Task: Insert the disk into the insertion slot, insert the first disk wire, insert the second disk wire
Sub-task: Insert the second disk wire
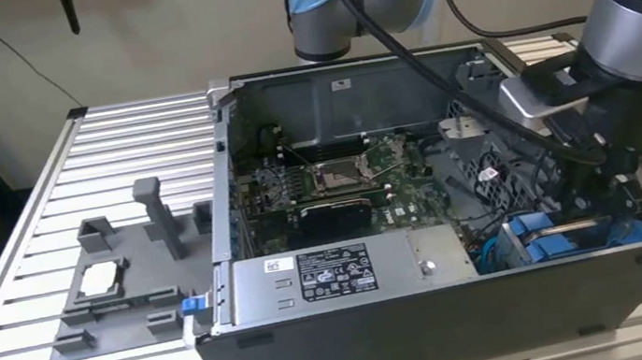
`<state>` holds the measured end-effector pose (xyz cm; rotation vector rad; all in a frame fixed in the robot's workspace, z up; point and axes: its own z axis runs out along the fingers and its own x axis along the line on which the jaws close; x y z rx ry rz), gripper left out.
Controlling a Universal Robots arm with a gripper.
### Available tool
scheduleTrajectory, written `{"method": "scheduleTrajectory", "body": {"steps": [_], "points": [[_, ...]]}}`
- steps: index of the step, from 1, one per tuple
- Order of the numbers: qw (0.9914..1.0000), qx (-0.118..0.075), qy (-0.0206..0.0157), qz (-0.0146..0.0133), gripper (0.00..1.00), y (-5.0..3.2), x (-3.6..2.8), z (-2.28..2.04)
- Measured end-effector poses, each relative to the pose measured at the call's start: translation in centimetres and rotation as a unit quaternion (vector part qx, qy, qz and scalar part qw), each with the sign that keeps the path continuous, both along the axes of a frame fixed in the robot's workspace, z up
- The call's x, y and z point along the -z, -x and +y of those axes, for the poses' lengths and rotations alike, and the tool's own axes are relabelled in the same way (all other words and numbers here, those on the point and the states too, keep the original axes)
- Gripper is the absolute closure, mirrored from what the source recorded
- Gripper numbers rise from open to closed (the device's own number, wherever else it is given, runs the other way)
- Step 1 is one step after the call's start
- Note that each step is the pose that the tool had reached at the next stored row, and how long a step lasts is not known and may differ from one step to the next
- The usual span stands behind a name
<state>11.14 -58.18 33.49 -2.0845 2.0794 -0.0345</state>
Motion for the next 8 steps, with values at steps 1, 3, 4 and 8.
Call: {"method": "scheduleTrajectory", "body": {"steps": [1,3,4,8], "points": [[1.0,0.0,-0.0011,0.0,0.77,0.0,0.1,0.0],[0.99999,0.0,-0.0036,0.0,0.77,-0.01,0.17,-0.05],[0.99999,0.0,-0.005,0.0002,0.77,-0.02,0.18,-0.1],[0.99996,0.0,-0.009,0.0016,0.79,-0.03,-0.29,-0.14]]}}
